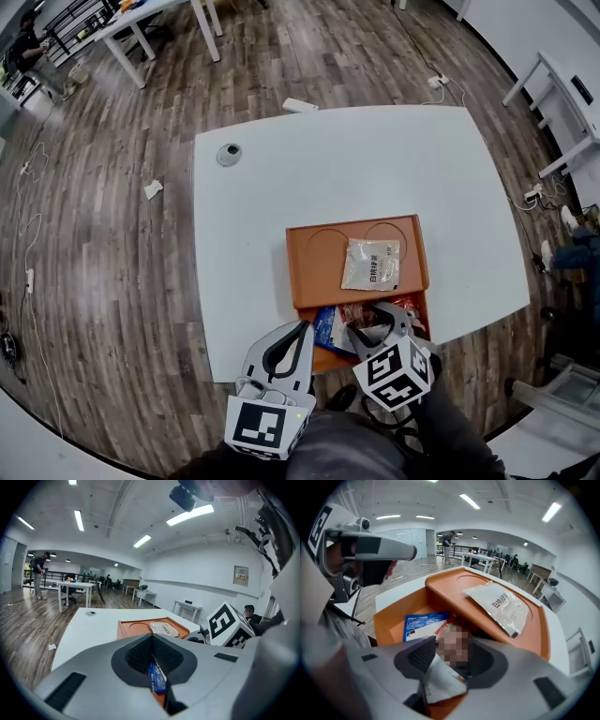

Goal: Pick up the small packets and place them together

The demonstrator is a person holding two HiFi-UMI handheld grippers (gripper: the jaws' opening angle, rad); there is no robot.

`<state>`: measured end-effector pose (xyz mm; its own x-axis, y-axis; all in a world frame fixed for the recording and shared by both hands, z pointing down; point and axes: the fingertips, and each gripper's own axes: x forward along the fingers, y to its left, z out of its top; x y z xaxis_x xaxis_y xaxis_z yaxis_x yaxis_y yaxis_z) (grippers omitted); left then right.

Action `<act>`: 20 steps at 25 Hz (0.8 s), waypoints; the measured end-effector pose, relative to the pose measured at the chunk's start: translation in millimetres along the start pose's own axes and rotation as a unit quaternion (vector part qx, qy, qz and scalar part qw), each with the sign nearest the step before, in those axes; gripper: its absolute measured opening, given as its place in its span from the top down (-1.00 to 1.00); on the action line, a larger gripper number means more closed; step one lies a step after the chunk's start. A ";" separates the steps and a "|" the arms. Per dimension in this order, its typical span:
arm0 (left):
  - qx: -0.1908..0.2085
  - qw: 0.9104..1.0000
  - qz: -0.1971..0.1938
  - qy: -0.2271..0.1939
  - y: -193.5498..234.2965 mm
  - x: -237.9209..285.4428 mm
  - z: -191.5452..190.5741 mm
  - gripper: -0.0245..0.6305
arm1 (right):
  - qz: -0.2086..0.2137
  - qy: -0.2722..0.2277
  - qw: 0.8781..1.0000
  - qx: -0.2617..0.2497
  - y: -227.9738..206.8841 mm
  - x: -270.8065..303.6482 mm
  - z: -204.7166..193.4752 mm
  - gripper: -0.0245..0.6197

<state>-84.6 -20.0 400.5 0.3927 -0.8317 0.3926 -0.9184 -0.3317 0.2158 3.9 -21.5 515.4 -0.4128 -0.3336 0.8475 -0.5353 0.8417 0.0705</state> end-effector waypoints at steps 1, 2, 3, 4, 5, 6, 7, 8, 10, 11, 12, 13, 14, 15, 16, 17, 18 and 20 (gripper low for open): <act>-0.001 1.000 -0.001 0.001 0.0 1.4 0.5 0.92 | -0.002 0.007 1.000 -0.005 0.0 1.8 -0.1 0.32; -0.002 1.000 -0.002 0.001 0.0 2.7 1.0 0.92 | -0.004 0.013 1.000 -0.010 -0.2 3.3 0.1 0.32; -0.001 1.000 -0.004 0.000 -0.5 3.7 1.7 0.92 | -0.004 0.017 1.000 -0.014 -0.6 4.5 0.2 0.32; -0.001 1.000 -0.005 0.000 -1.2 4.3 2.1 0.92 | -0.004 0.020 1.000 -0.016 -1.0 5.1 0.1 0.33; -0.001 1.000 -0.006 0.000 -1.9 4.4 2.0 0.92 | -0.004 0.021 1.000 -0.018 -1.1 5.2 -0.2 0.39; -0.002 1.000 -0.005 0.001 -2.3 4.0 1.7 0.92 | -0.003 0.021 1.000 -0.020 -0.8 5.0 -0.5 0.46; -0.003 1.000 -0.004 0.001 -2.4 3.2 1.4 0.92 | -0.003 0.020 1.000 -0.022 -0.2 4.6 -0.3 0.51; -0.003 1.000 -0.003 0.001 -1.8 2.1 1.4 0.92 | -0.003 0.018 1.000 -0.025 0.5 4.0 0.5 0.54; -0.002 1.000 0.002 -0.001 0.9 -0.9 2.0 0.92 | -0.006 0.012 0.999 -0.032 2.1 2.7 3.6 0.61; 0.000 1.000 0.005 -0.003 2.4 -2.7 2.4 0.92 | -0.008 0.009 0.999 -0.036 3.2 1.8 5.1 0.63; 0.001 1.000 0.006 -0.004 3.2 -4.4 2.8 0.92 | -0.009 0.006 0.999 -0.040 4.5 0.9 6.2 0.65; 0.001 1.000 0.006 -0.004 3.4 -5.8 3.3 0.92 | -0.010 0.004 0.999 -0.043 6.0 -0.2 7.0 0.66; 0.002 1.000 0.006 -0.005 3.4 -7.1 3.9 0.92 | -0.011 0.003 0.999 -0.047 7.5 -1.3 7.4 0.67; 0.003 1.000 0.007 -0.005 3.3 -8.2 4.6 0.92 | -0.011 0.001 0.999 -0.049 9.1 -2.7 7.6 0.67; 0.005 1.000 0.007 -0.007 3.0 -9.5 5.5 0.92 | -0.009 0.000 0.999 -0.050 11.4 -4.4 7.7 0.68; 0.006 1.000 0.008 -0.008 2.4 -11.1 6.1 0.92 | -0.007 -0.002 0.999 -0.050 14.3 -6.7 7.5 0.68; 0.008 1.000 0.009 -0.010 1.4 -13.1 6.4 0.92 | -0.004 -0.004 0.999 -0.049 17.7 -9.4 7.3 0.67; 0.013 1.000 0.010 -0.015 -2.4 -16.8 6.6 0.92 | -0.003 -0.012 0.999 -0.050 23.6 -15.8 7.6 0.67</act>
<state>-89.3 -8.2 387.4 0.3722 -0.8515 0.3695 -0.9274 -0.3256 0.1840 -7.8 0.4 499.7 -0.4274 -0.3486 0.8341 -0.4632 0.8768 0.1291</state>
